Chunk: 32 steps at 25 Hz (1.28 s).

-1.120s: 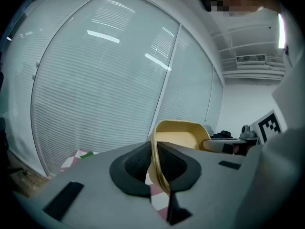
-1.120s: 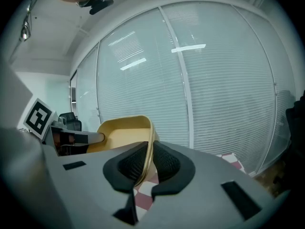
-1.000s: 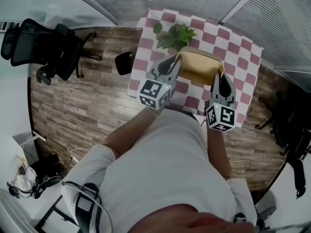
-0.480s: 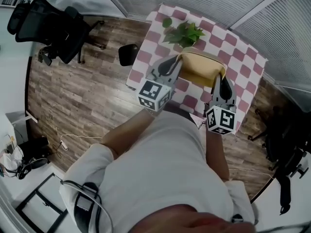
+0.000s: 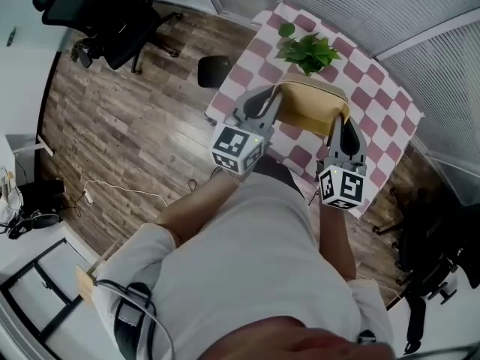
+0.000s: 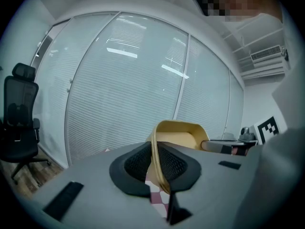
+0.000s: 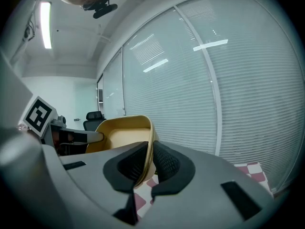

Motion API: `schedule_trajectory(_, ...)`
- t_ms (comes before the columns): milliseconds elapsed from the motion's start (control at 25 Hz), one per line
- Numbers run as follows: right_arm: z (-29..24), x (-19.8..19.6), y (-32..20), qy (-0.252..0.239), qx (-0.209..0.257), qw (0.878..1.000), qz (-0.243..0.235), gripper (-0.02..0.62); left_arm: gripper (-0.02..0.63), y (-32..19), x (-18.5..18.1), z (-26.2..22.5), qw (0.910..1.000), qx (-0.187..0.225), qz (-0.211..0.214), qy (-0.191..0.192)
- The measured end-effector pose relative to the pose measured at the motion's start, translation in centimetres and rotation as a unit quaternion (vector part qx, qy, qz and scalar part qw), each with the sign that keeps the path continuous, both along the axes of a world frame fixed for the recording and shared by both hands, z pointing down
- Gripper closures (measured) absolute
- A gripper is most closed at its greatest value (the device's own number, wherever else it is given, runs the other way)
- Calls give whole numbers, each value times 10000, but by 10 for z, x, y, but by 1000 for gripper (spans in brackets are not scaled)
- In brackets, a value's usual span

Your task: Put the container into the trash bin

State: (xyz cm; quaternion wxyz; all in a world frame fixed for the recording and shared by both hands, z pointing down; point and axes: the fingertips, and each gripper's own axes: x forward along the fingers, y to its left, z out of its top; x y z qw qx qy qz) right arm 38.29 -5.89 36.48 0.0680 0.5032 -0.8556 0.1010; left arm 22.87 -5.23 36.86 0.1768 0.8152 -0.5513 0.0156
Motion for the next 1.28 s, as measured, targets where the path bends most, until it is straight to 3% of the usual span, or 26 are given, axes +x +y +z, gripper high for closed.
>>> schedule_trajectory(320,-5,-77,10,-6,109,9978,-653,541,549,32,-75,-6,9977,90,-664,19)
schedule_trajectory(720,-11,-202,43,2,157,9923,-1230,542,549,80,-196,-11,9924,132,-1222,23)
schedule_trajectory(1280,-10,-381,79,-22,176,9880,-1534,541,549,125,-372,-13,9887,122,-1497,-21)
